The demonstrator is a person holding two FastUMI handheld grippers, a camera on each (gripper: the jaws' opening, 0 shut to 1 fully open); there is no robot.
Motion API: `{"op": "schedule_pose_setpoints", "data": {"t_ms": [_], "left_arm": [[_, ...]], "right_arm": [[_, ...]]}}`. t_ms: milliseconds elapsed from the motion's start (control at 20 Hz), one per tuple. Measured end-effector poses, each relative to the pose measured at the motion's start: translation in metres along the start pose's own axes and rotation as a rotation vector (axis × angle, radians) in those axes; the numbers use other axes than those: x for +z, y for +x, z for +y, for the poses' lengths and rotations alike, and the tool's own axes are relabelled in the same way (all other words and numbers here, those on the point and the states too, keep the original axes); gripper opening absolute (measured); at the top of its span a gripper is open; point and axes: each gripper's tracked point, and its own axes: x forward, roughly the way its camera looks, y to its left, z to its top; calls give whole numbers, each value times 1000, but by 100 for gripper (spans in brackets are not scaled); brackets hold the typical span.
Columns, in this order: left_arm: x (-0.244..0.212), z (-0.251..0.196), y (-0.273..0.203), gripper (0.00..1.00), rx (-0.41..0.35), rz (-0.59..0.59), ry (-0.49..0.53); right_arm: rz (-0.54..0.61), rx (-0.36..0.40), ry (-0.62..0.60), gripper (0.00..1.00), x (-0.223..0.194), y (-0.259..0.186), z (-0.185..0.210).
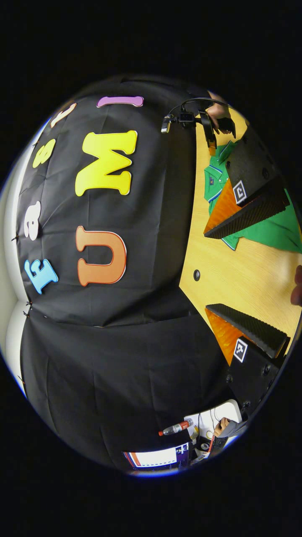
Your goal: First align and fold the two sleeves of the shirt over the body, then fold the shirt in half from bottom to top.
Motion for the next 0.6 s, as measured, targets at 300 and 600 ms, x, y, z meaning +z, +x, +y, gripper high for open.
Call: {"op": "schedule_pose_setpoints", "data": {"t_ms": [300,600], "left_arm": [[8,-18,6,100,-106,-23,-6],[3,-59,23,99,-409,-21,-30]], "right_arm": [[-75,-34,19,57,27,-48,-8],[-192,-68,20,75,52,-155,1]]}}
